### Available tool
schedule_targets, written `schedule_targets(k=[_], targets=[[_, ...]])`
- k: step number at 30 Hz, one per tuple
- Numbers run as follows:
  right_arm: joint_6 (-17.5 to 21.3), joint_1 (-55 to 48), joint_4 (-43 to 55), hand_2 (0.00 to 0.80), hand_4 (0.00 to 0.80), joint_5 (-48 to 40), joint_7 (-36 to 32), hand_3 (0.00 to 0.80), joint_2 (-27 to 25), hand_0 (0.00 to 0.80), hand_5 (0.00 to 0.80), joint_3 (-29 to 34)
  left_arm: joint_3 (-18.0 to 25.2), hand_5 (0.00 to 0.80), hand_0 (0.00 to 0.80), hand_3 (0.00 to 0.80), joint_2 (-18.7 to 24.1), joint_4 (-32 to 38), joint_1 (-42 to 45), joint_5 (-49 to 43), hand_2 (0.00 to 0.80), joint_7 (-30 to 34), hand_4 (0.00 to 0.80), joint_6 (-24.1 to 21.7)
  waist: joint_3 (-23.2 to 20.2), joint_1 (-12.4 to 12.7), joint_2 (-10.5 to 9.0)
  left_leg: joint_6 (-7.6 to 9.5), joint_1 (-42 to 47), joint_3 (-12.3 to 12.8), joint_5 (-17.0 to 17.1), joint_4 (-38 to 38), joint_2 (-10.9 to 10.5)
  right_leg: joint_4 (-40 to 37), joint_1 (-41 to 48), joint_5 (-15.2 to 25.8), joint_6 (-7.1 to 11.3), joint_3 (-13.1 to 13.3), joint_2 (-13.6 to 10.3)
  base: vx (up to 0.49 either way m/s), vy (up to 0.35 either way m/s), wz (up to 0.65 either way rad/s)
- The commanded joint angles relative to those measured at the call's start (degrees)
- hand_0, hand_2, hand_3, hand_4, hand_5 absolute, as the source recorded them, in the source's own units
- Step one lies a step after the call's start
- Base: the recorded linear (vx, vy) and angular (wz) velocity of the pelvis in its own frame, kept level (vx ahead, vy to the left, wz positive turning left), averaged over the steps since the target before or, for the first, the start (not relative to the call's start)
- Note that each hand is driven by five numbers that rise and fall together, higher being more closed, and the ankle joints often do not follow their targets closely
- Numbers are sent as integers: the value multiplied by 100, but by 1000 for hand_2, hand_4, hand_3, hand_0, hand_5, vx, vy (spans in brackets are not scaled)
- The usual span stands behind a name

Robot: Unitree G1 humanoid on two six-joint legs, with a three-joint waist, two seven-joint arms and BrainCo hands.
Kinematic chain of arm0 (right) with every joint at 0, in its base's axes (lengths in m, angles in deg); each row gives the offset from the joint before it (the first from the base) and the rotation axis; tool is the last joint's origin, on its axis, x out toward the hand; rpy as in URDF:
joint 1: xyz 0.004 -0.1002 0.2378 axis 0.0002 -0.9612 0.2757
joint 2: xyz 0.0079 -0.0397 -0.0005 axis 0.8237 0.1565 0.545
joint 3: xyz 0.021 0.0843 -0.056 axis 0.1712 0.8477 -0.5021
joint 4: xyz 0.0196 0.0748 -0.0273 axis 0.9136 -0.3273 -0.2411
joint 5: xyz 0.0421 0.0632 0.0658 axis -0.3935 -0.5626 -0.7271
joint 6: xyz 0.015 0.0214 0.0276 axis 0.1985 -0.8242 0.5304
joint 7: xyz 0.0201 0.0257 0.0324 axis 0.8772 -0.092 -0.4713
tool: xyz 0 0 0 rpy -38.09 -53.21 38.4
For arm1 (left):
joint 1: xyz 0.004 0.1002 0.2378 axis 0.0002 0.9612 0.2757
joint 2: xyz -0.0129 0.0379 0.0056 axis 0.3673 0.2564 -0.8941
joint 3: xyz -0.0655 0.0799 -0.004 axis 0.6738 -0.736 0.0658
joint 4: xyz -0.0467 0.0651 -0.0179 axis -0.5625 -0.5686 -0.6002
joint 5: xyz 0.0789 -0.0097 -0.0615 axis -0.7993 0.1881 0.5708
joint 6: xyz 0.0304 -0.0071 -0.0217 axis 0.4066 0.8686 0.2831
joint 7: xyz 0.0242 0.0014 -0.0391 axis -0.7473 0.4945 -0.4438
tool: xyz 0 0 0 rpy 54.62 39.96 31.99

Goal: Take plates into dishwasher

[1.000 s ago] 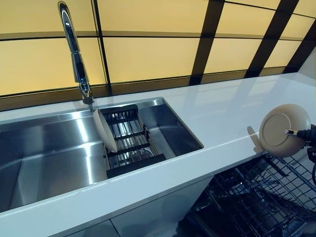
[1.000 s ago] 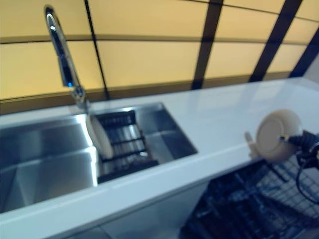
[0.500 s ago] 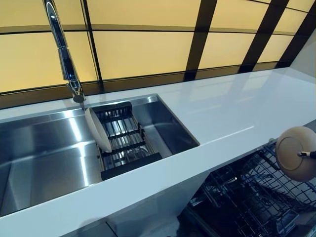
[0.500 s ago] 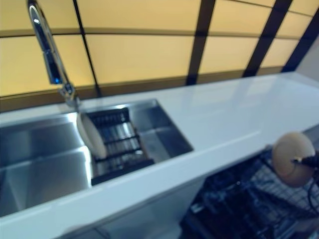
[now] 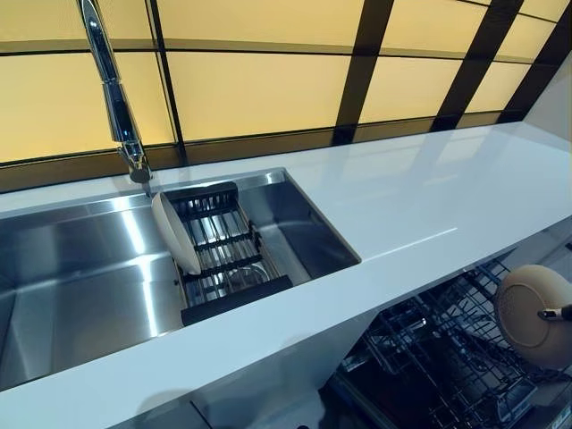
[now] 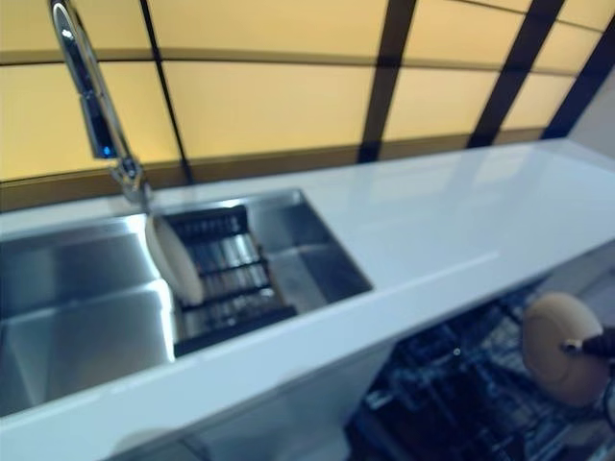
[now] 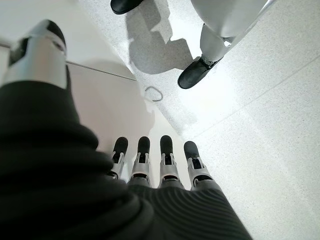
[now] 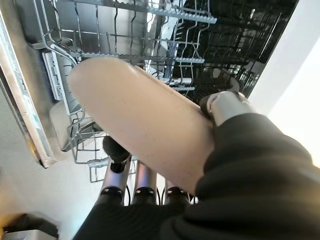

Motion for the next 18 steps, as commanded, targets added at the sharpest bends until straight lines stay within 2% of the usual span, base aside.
schedule_targets(k=[1, 8, 12, 18], targets=[[287, 350, 69, 800, 800, 184, 123, 800, 85, 800, 800, -100, 147, 0, 0, 0, 287, -239, -76, -275, 0, 39, 0, -110, 69, 198, -81, 405, -17, -411, -182, 63, -113, 108, 77, -15, 355, -326, 4, 0, 0, 0], [339, 447, 385, 800, 800, 523, 326, 800, 649, 800, 800, -435, 134, 0, 0, 0, 207, -182, -106, -282, 0, 57, 0, -51, 88, 220, 7, 406, -16, -432, -185, 57, -137, 88, 88, -32, 354, -352, -27, 0, 0, 0], [232, 507, 589, 800, 800, 599, 542, 800, 1034, 800, 800, -621, 100, 0, 0, 0, 188, -127, -131, -266, 0, 94, 0, 2, 109, 249, 71, 413, -14, -446, -191, 56, -150, 80, 95, -44, 358, -374, -64, 0, 0, 0], [135, 516, 731, 800, 800, 861, 370, 800, 1343, 800, 800, -817, 104, 0, 0, 0, 194, -47, -145, -280, 0, 151, 0, 71, 131, 281, 145, 410, -38, -462, -186, 61, -184, 70, 106, -57, 356, -400, -101, 0, 0, 0]])
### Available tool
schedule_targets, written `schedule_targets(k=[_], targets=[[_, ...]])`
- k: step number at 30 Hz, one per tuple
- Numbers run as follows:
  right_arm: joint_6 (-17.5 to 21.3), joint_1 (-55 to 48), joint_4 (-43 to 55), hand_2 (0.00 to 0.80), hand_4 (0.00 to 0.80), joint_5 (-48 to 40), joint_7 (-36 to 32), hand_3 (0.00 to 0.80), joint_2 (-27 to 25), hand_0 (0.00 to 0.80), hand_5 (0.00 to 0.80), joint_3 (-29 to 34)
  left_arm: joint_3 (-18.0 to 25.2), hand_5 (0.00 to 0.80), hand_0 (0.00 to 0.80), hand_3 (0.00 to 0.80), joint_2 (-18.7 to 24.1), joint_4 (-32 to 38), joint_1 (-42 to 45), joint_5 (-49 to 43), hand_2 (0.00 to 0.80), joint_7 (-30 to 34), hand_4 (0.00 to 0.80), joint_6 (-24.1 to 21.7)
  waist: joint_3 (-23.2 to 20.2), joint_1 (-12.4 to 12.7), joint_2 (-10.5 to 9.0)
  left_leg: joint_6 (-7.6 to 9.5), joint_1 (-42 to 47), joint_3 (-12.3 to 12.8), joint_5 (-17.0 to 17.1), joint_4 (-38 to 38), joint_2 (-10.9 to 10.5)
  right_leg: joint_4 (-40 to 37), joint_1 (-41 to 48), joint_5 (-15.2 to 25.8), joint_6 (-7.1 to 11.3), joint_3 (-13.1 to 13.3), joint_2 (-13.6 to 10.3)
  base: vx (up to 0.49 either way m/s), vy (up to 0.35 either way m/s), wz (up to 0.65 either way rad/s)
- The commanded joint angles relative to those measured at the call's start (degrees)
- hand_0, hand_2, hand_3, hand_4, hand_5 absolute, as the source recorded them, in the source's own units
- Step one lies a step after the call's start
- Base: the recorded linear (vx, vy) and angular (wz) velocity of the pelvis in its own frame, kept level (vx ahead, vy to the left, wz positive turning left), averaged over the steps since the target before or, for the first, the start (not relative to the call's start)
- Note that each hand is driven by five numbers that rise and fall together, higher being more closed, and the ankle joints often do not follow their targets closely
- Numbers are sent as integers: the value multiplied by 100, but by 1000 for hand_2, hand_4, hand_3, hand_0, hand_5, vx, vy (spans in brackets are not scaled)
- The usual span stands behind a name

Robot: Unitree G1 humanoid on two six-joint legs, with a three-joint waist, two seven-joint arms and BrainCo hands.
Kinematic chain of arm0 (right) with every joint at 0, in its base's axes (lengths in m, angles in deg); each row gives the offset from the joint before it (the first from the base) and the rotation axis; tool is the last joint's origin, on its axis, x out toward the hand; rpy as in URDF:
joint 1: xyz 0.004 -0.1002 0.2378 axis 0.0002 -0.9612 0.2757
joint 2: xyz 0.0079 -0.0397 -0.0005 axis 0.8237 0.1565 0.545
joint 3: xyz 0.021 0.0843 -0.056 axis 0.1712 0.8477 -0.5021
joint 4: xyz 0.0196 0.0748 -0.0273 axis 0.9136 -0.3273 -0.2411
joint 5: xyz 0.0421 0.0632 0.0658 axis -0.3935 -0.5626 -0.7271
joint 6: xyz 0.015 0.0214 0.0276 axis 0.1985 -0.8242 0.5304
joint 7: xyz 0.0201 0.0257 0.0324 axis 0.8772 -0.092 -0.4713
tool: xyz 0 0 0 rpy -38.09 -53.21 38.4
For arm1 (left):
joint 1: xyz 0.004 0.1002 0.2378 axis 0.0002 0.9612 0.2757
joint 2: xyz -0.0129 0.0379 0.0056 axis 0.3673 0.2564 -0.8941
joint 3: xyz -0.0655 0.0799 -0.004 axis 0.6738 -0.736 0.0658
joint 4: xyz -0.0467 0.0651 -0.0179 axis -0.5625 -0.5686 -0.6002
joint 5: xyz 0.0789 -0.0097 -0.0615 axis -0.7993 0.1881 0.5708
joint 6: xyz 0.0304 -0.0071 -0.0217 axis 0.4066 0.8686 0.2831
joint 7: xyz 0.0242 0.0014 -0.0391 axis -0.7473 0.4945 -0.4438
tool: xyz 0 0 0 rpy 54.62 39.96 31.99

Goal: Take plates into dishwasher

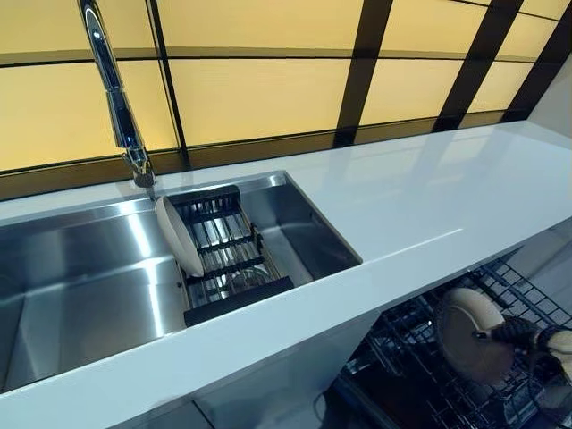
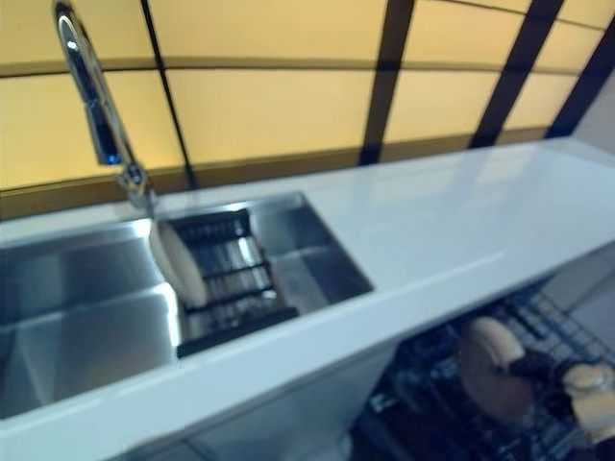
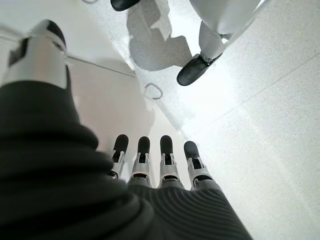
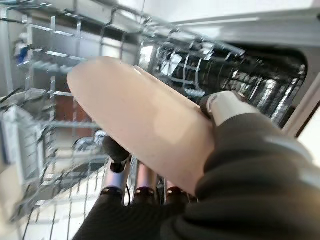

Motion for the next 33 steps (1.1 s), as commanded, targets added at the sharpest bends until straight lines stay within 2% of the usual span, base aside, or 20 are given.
schedule_targets(k=[1, 9, 14, 23, 33], targets=[[44, 499, 191, 800, 800, 262, -21, 800, -39, 800, 800, -10, 108, 0, 0, 0, 202, -49, -158, -280, 0, 49, 0, 27, 194, 236, -66, 405, -51, -456, -189, 62, -181, 71, 92, -63, 360, -400, -95, 0, 0, 0], [211, 476, 75, 800, 800, 759, -76, 800, 175, 800, 800, -286, 56, 0, 0, 0, 219, 98, -199, -319, 0, 91, 0, 120, 210, 295, -31, 401, -63, -477, -184, 75, -194, 72, 97, -67, 377, -450, -135, 0, 0, 0], [378, 685, -165, 800, 800, 1509, 139, 800, 296, 800, 800, -672, -31, 0, 0, 0, 221, 219, -284, -311, 0, 134, 0, 162, 237, 360, 12, 400, -92, -495, -174, 85, -204, 63, 87, -65, 381, -474, -152, 0, 0, 0], [349, 1057, -661, 800, 800, 2176, 119, 800, 452, 800, 800, -1278, -185, 0, 0, 0, 162, 277, -424, -291, 0, 90, 0, 214, 287, 454, 83, 385, -137, -546, -162, 88, -225, 41, 86, -69, 371, -513, -186, 0, 0, 0], [266, 1285, -1270, 800, 800, 2343, 4, 800, 601, 800, 800, -1497, -230, 0, 0, 0, 99, 348, -446, -397, 0, 68, 0, 188, 311, 564, 125, 371, -206, -604, -144, 84, -245, 23, 69, -69, 369, -552, -218, -11, 2, 5]])
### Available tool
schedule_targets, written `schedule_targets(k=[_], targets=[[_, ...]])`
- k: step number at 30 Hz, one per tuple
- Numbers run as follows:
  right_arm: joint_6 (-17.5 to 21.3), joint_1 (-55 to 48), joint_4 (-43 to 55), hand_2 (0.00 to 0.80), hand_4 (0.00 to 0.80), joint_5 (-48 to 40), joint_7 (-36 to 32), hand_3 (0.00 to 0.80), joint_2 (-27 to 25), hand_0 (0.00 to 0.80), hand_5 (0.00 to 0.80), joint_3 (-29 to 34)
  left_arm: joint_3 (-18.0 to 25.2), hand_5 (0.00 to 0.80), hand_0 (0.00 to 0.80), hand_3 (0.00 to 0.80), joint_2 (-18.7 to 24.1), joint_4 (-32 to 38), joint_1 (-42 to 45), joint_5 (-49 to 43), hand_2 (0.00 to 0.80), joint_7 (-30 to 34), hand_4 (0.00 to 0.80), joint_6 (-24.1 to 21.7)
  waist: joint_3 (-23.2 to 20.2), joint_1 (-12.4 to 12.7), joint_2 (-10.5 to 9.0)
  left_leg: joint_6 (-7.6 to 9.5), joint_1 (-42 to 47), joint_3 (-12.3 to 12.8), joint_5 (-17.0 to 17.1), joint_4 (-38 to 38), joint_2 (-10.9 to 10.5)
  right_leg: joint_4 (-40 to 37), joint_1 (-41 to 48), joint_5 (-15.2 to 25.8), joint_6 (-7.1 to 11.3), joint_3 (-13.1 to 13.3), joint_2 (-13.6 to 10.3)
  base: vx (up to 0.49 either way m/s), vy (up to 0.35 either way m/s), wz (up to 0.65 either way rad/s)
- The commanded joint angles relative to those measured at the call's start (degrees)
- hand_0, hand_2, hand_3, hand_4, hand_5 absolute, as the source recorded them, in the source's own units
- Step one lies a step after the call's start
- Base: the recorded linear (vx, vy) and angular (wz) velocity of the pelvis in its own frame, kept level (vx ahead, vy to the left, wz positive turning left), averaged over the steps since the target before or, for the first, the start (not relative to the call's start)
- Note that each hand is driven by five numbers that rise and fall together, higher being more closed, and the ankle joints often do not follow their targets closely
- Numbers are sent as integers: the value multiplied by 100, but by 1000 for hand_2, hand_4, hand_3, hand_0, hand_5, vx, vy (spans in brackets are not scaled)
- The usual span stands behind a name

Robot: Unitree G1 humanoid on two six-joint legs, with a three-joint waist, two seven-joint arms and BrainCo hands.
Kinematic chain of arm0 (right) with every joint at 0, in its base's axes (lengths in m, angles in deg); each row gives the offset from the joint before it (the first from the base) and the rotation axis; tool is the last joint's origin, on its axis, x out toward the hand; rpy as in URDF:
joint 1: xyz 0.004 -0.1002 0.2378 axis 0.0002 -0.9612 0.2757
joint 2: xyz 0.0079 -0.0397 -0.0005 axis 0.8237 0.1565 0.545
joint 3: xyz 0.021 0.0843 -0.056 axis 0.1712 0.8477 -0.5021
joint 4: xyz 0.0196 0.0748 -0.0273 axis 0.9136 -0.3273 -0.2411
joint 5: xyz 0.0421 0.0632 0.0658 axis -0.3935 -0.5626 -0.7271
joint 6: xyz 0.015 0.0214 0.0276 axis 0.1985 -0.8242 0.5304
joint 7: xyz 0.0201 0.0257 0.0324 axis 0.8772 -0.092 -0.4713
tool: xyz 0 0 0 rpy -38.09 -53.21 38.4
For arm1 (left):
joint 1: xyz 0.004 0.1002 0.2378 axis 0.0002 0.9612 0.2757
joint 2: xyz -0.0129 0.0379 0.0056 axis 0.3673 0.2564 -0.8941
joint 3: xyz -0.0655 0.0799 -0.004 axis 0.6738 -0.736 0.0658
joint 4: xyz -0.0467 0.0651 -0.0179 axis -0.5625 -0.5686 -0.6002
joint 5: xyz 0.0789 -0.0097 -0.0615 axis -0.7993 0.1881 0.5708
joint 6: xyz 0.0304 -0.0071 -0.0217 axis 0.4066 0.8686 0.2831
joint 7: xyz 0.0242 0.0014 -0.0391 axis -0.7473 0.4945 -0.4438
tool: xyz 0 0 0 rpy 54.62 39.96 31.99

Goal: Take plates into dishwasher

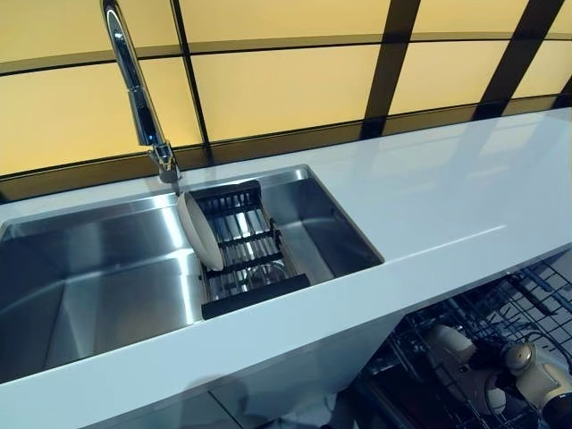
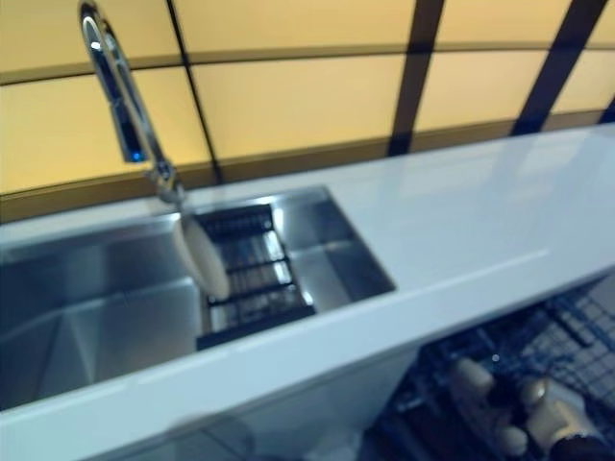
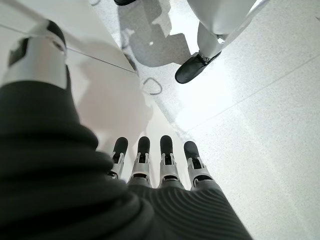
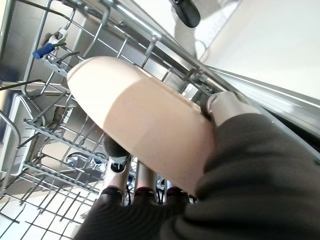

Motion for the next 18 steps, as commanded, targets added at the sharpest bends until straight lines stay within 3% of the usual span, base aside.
schedule_targets(k=[1, 2, 4, 18], targets=[[26, 765, -330, 800, 800, 209, 0, 800, 59, 800, 800, -255, -101, 0, 0, 0, 168, -75, -305, -396, 0, -32, 0, -30, 162, 125, -200, 352, -94, -436, -161, 79, -256, 29, 98, -54, 388, -414, -199, 0, 0, 0], [9, 773, -386, 640, 640, 210, 48, 640, 73, 640, 640, -265, -106, 0, 0, 0, 161, -72, -315, -399, 0, -38, 0, -28, 162, 131, -198, 350, -98, -440, -158, 76, -257, 26, 94, -49, 390, -418, -201, 0, 0, 0], [-29, 763, -419, 0, 0, 190, 119, 0, 57, 0, 0, -239, -91, 0, 0, 0, 160, -50, -301, -420, 0, -36, 0, -33, 159, 134, -194, 348, -96, -441, -156, 77, -255, 28, 94, -47, 392, -417, -205, 0, 0, 0], [-316, 870, -182, 0, 0, 172, -99, 0, -463, 0, 0, 43, -7, 0, 0, 0, 220, -57, -300, -449, 0, -7, 0, -26, 143, 48, -279, 340, -74, -409, -150, 53, -224, 39, 70, -35, 385, -331, -163, 0, 0, 0]])
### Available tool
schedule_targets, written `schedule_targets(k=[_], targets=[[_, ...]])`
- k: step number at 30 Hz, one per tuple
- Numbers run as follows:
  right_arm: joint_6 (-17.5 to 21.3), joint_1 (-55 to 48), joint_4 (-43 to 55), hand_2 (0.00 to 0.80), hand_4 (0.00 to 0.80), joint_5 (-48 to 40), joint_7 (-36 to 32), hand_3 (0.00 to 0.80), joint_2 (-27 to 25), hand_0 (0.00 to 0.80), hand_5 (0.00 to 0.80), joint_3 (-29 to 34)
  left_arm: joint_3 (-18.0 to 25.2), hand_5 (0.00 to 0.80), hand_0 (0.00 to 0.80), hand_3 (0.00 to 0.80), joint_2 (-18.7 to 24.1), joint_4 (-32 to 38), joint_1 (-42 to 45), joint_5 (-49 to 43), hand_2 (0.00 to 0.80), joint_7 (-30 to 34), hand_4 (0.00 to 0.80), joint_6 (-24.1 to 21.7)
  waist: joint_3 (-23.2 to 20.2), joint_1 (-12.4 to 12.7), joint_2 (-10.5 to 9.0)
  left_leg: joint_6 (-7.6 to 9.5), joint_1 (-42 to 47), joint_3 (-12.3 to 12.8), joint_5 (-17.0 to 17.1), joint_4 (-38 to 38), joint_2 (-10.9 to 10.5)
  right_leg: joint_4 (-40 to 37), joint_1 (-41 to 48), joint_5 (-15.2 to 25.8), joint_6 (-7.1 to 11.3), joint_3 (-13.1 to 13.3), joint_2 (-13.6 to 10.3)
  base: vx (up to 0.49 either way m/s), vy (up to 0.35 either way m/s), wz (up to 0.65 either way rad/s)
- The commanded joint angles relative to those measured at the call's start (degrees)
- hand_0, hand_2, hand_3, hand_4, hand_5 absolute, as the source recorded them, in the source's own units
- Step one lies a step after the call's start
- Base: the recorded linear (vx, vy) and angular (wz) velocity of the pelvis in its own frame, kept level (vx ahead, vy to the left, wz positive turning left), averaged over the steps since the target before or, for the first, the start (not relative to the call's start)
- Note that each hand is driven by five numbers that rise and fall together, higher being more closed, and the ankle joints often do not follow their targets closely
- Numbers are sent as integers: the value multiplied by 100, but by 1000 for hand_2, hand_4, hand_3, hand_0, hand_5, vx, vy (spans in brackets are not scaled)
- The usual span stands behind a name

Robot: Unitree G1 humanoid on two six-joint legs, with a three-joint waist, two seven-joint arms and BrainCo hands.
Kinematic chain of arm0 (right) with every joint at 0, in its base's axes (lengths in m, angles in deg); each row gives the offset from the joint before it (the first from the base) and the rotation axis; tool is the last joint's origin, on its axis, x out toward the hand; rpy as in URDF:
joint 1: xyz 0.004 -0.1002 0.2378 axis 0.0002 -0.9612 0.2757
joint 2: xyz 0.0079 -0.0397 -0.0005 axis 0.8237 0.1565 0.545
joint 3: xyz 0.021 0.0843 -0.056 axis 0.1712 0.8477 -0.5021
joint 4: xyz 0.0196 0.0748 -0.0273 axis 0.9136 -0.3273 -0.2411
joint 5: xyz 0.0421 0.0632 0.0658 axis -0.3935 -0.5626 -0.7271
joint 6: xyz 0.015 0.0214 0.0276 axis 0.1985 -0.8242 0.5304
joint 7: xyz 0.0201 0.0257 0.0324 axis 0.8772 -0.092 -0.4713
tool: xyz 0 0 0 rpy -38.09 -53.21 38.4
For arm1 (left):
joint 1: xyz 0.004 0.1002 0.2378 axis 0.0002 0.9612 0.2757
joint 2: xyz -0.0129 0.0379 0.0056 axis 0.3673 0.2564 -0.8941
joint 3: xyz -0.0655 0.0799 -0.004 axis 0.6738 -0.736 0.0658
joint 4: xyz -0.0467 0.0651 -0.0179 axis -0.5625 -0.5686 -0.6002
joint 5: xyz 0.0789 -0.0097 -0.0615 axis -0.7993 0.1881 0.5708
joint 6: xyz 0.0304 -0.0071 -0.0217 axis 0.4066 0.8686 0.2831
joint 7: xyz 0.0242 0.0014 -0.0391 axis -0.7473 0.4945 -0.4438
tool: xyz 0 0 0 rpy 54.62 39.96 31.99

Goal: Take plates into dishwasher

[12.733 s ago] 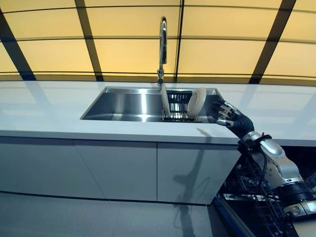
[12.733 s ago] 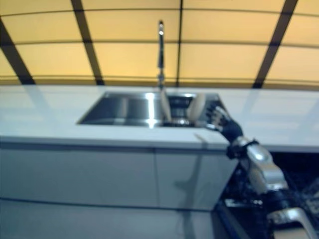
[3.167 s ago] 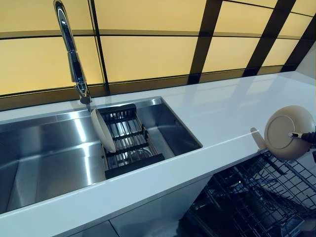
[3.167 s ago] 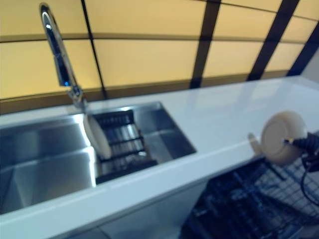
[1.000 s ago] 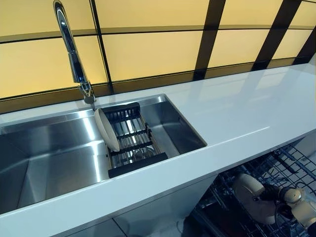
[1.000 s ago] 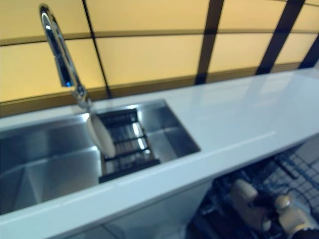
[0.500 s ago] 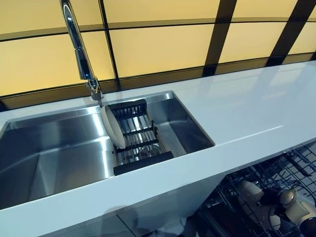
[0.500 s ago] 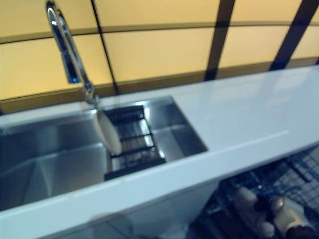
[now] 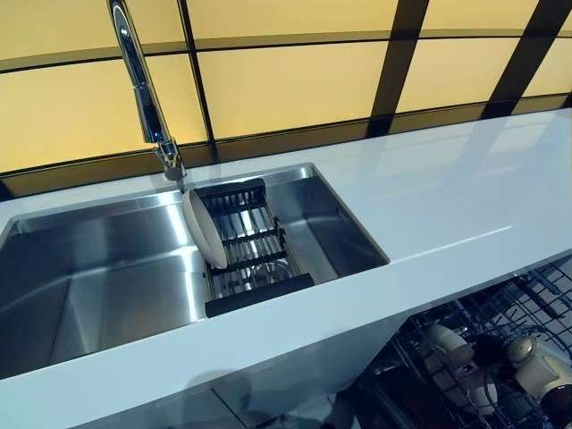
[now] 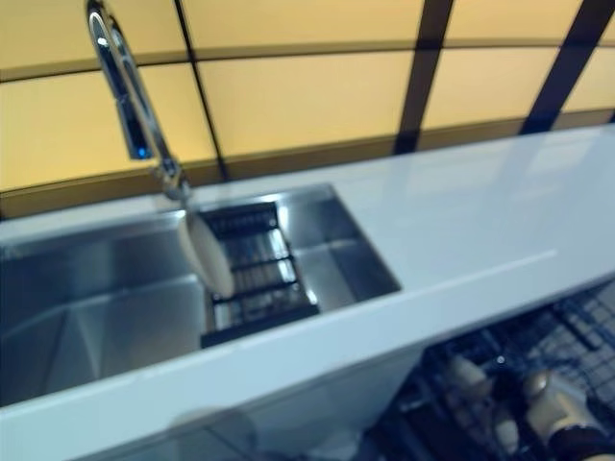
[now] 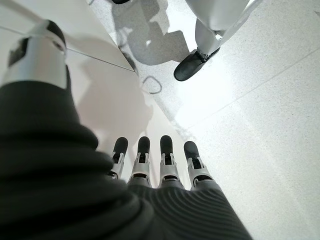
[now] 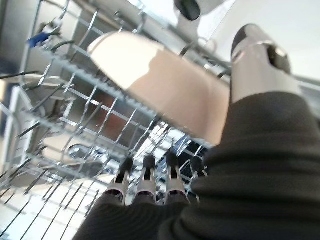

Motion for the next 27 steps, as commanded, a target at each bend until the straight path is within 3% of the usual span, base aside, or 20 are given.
schedule_targets(k=[1, 11, 18, 27], targets=[[-143, 599, -81, 0, 0, 156, -152, 0, -382, 0, 0, 35, 0, 0, 0, 0, 225, -133, -281, -229, 0, -5, 0, -39, 69, 51, -260, 340, -57, -391, -151, 52, -210, 42, 80, -35, 388, -317, -151, 0, 0, 0], [-243, 610, -315, 0, 0, -42, -386, 0, -938, 0, 0, 292, 52, 0, 0, 0, 292, -304, -289, -271, 0, -27, 0, -111, 25, 0, -345, 331, -15, -347, -156, 32, -172, 35, 111, -31, 387, -280, -119, 0, 0, 0], [-166, 815, -562, 0, 0, -340, -396, 0, -1710, 0, 0, 594, 71, 0, 0, 0, 383, -429, -259, -268, 0, -48, 0, -234, 19, -35, -461, 327, 14, -343, -158, 29, -139, 61, 109, -6, 402, -254, -83, 0, 0, 0], [-576, 885, -1004, 0, 0, -712, -137, 0, -2499, 0, 0, 1184, 49, 0, 0, 0, 360, -610, -151, -165, 0, -192, 0, -387, -19, -81, -586, 345, 39, -316, -166, 23, -108, 71, 105, 30, 413, -220, -50, 0, 0, 0]])
